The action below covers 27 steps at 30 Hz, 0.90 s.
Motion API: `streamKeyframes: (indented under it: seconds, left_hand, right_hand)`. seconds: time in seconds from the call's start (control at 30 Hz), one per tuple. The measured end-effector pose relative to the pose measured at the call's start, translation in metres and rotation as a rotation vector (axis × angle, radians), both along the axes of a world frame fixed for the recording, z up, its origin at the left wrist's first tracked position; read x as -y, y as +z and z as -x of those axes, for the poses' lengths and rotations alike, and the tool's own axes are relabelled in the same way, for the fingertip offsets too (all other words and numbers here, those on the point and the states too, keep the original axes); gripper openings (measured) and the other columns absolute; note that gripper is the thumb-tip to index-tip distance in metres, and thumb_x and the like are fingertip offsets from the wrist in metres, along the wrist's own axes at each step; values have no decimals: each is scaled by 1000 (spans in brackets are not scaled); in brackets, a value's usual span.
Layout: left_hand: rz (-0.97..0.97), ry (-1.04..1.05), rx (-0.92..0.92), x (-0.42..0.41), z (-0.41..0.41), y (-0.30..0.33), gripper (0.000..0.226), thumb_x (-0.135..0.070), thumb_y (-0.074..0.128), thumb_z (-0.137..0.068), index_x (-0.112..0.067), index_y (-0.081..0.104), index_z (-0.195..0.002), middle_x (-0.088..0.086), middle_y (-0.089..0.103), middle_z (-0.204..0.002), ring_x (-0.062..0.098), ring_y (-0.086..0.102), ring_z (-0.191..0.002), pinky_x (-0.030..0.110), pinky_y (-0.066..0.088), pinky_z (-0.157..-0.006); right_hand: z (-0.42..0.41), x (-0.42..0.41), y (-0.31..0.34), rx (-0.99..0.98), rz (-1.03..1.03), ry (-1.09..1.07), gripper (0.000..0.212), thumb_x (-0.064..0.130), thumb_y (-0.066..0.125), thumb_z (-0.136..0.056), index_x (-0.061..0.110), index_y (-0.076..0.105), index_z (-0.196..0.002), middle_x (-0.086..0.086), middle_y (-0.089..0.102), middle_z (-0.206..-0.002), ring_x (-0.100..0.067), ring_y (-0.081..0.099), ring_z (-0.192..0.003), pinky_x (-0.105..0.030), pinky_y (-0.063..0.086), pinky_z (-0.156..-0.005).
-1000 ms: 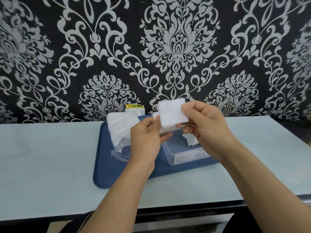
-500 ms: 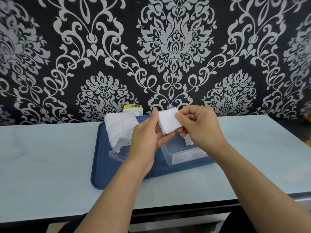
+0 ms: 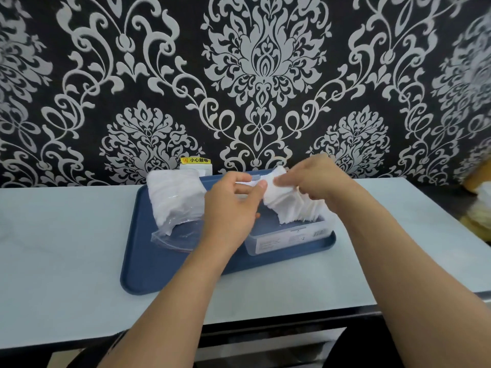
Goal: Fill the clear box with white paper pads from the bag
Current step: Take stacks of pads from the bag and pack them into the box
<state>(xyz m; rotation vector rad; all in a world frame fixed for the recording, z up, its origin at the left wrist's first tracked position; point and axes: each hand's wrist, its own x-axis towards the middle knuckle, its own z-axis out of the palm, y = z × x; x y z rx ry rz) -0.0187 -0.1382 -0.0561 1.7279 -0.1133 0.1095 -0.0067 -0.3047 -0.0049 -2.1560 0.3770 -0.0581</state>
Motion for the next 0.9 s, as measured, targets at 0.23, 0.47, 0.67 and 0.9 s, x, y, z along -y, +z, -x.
streamKeyframes:
  seconds: [0.23,0.47,0.67,0.9]
  left_hand:
    - [-701,-17,304,-2,6,-4,23,-36,72,-86,-24,69,-107,-7,71,-101,16,64,-94,40,57,-79]
    - [-860,-101,207,-9,9,-5,17,-38,65,-89,-24,74,-96,-7,72,-99,15,64,-91,37,56,-79]
    - [-837,-135,184,-8,8,-5,24,-36,65,-90,-22,69,-72,-5,66,-73,15,62,-71,36,56,-68]
    - [-859,-127,208,-9,7,-7,30,-35,60,-90,-19,59,-65,-2,62,-66,22,60,-67,35,52,-59]
  right_hand:
    - [-20,-32,-26,-49,720,13,35,25,79,-73,15,47,-81,0,53,-75,-18,52,-65,-25,34,-50]
    - [-18,-20,-37,48,837,-62,31,19,74,-77,15,46,-88,-4,54,-89,-26,52,-77,-31,38,-63]
    - [-17,-12,-38,106,632,-35,48,46,87,-63,14,54,-77,-1,61,-74,-22,60,-69,-30,43,-55]
    - [17,-27,-10,321,209,281,17,3,64,-81,11,78,-76,7,69,-66,5,55,-50,-6,38,-51]
